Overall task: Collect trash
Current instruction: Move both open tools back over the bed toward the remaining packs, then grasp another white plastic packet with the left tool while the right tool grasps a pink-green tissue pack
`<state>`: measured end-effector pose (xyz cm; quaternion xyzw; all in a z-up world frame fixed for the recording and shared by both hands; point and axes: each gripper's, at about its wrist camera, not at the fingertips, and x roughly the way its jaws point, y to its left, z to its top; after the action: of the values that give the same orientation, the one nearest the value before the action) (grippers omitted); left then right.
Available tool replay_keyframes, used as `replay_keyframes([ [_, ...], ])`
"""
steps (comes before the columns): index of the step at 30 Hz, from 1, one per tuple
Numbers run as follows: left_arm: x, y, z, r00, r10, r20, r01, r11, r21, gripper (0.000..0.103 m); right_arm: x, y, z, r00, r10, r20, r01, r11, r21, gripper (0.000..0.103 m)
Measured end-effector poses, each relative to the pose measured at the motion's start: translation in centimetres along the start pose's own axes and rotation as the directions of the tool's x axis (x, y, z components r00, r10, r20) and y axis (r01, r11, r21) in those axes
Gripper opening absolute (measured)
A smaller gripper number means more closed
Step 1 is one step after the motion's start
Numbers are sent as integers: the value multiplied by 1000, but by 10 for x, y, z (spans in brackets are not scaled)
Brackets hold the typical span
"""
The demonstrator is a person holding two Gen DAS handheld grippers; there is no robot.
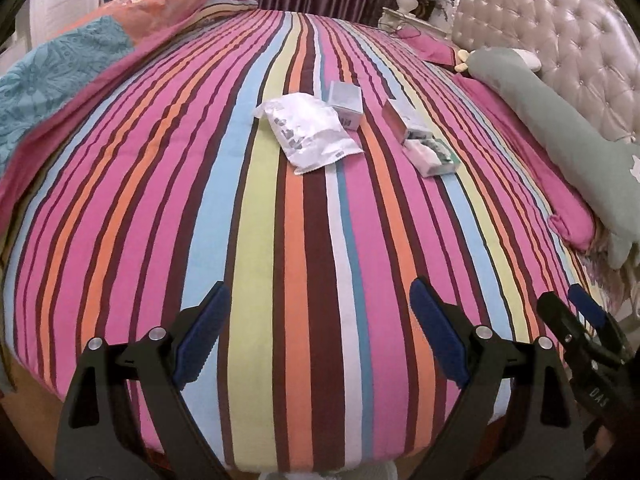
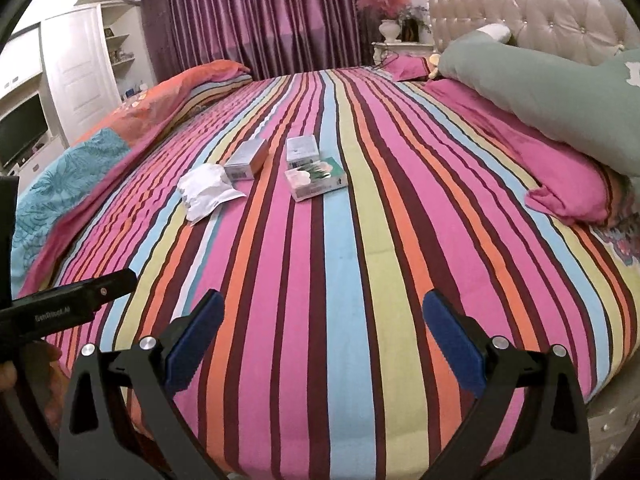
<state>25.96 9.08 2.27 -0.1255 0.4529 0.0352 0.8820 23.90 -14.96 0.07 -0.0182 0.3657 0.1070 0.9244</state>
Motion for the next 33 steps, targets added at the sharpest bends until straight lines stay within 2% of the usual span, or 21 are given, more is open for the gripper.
replay_keyframes([
  [17, 50, 6, 65, 1000, 24, -9, -24, 999, -27, 88, 64, 12, 46, 1000, 14, -27, -16, 997, -77, 95],
  [29, 95, 6, 105, 999, 18, -46, -22, 997, -74, 88, 106, 12, 78, 999, 18, -35, -22, 992, -126, 95],
  [33, 108, 5, 118, 997, 40, -59, -45, 995, -87, 88, 122, 12, 87, 998, 29, -51, -36, 990, -139, 95],
])
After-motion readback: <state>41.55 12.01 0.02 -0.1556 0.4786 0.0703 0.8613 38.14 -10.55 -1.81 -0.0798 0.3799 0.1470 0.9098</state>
